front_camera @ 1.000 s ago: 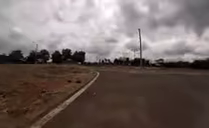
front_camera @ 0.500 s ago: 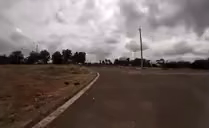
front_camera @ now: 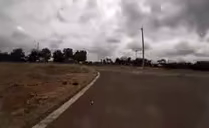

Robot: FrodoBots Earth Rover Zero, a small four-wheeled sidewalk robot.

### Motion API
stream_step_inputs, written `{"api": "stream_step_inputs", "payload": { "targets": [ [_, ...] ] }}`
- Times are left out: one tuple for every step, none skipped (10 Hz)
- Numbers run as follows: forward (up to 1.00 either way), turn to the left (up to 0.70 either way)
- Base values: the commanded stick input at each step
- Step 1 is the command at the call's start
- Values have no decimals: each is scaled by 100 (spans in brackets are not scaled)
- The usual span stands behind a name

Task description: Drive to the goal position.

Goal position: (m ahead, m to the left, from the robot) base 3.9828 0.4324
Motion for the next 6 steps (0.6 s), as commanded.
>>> {"api": "stream_step_inputs", "payload": {
  "targets": [
    [50,0],
    [50,0],
    [50,0],
    [50,0],
    [50,0],
    [50,0]
  ]
}}
